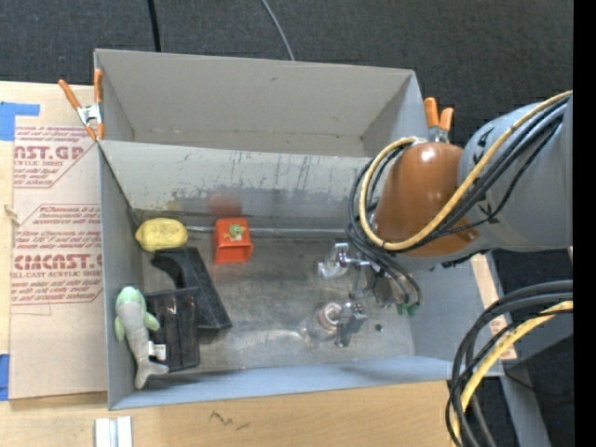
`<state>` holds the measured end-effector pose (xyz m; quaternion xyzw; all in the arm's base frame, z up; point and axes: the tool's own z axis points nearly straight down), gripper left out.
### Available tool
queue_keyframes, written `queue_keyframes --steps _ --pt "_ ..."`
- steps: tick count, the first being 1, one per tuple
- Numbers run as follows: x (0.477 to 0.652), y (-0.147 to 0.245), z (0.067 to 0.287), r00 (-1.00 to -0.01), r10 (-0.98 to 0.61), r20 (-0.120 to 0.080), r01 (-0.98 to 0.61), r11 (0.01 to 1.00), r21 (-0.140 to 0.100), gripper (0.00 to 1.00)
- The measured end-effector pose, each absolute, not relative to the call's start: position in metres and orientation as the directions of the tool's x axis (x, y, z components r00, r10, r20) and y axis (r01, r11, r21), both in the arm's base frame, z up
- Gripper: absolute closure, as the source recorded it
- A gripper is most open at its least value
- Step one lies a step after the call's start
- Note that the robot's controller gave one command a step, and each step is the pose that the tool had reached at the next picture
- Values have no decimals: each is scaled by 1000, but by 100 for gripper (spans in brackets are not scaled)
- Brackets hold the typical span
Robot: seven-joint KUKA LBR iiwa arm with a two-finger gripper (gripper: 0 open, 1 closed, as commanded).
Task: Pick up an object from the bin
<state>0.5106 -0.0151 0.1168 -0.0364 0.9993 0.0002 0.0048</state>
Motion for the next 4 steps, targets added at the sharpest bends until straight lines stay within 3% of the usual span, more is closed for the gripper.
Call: queue_keyframes --steps 1,2,3,4 --pt "493 -41 72 -998 63 -12 63 998 0 100" --pt "493 -41 72 -998 63 -12 63 998 0 100" --pt "502 -30 72 -992 -127 -3 -127 992 -6 100" --pt "498 -30 106 -957 -289 8 -289 957 5 100"
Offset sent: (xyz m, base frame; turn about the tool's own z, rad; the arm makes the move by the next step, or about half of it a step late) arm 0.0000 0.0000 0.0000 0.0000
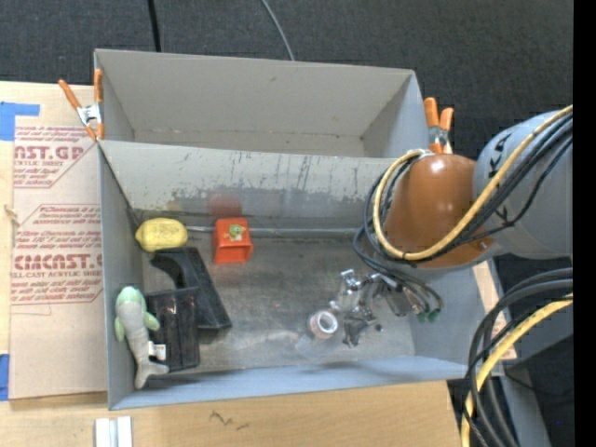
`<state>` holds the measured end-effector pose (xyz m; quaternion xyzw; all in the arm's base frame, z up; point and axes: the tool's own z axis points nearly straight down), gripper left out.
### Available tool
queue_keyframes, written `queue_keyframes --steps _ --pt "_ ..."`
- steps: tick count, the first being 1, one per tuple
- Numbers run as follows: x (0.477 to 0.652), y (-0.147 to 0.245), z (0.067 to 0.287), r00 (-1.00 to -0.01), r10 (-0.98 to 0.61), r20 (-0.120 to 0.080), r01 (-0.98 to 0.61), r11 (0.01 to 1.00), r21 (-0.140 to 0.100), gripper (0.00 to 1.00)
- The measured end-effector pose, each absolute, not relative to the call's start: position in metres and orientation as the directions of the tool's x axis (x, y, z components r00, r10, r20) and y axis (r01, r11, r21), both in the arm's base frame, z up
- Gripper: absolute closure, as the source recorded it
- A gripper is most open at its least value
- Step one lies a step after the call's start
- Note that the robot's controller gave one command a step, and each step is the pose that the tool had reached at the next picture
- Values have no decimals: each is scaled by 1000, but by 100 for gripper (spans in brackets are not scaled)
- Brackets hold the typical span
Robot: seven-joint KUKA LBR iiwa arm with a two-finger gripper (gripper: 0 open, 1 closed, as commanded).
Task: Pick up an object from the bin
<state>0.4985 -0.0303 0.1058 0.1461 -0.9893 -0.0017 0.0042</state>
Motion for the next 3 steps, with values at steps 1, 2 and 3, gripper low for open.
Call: queue_keyframes --steps 1,2,3 --pt "515 -53 191 -996 -94 -2 -94 996 0 100" --pt "515 -53 191 -996 -95 -2 -95 996 0 100" --pt "517 -45 232 -992 -124 2 -124 992 1 100"
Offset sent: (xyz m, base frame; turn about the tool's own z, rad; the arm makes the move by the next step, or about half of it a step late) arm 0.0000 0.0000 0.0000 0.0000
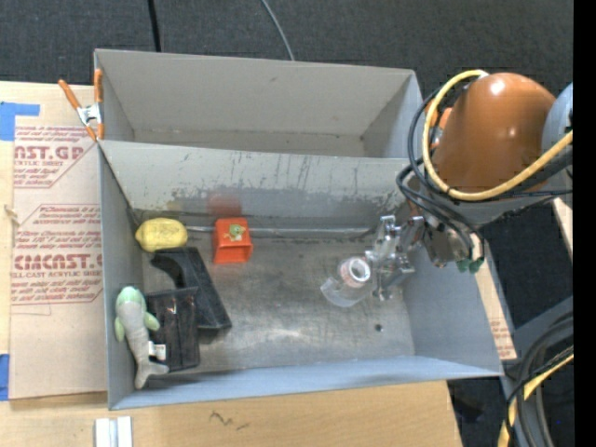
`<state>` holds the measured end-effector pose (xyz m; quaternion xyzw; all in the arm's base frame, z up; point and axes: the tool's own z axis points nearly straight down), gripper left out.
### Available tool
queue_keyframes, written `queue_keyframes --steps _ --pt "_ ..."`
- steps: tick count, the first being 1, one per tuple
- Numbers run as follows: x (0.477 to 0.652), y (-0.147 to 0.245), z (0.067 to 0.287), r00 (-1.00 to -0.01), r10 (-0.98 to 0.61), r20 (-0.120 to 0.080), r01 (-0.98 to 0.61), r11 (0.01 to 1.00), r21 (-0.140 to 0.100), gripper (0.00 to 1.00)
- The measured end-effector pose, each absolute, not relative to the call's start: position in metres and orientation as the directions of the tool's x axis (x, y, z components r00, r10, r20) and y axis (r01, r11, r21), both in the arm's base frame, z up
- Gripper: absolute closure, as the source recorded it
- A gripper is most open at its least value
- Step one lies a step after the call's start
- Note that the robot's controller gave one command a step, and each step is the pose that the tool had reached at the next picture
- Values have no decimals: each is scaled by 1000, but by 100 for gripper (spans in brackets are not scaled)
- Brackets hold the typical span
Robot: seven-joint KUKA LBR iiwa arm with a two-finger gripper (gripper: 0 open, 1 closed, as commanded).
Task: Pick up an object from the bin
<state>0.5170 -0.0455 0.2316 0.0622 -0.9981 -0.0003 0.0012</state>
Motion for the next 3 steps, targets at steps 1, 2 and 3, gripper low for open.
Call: queue_keyframes --steps 1,2,3 --pt "500 -47 326 -905 -426 -3 -426 905 -1 100" --pt "500 -47 326 -905 -426 -3 -426 905 0 100" --pt "483 -76 261 -788 -616 -1 -616 788 0 100"
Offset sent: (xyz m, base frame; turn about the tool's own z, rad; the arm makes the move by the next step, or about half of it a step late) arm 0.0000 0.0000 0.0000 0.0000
